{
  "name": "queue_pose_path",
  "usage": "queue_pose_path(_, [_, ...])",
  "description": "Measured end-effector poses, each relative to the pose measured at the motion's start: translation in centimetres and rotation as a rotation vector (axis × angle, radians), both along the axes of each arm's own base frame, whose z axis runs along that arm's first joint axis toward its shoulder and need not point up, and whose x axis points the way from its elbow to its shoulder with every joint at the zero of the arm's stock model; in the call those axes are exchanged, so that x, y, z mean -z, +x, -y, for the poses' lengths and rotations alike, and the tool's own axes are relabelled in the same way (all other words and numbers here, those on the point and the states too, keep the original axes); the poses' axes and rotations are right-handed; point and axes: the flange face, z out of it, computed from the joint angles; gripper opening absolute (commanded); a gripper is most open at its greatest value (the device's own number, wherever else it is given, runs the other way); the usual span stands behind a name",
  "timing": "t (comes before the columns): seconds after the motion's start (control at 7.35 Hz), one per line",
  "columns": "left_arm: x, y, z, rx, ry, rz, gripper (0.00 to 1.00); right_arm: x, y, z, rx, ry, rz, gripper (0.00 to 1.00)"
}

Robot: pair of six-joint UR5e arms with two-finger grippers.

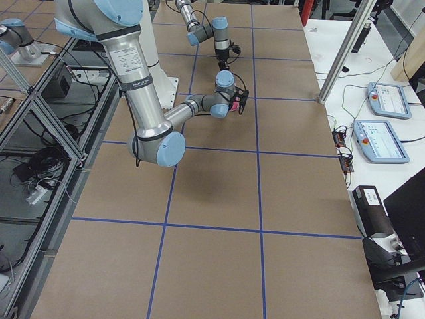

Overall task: Fold towel twice with both arms
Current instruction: 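Lay the folded half down with both grippers, grey side up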

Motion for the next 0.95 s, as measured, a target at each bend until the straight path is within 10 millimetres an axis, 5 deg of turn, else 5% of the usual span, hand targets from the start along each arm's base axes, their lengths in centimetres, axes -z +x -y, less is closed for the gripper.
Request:
queue_pose_path(0.14, [-0.13,0.1,0.04,0.0,-0.002,0.003,0.11,-0.03,-0.1,0.0,0.001,-0.001,-0.001,0.29])
queue_pose_path(0.27, [-0.1,0.14,0.03,0.0,-0.003,0.002,0.71,0.17,-0.19,0.01,0.002,0.001,0.002,0.92])
queue_pose_path(0.41, [0.03,0.14,-0.02,0.0,-0.002,-0.004,0.98,0.48,-0.28,0.05,0.003,0.003,0.006,0.98])
queue_pose_path(0.95, [0.85,0.06,-0.09,0.002,0.008,-0.033,0.99,0.71,-0.09,0.37,-0.003,0.003,0.009,0.99])
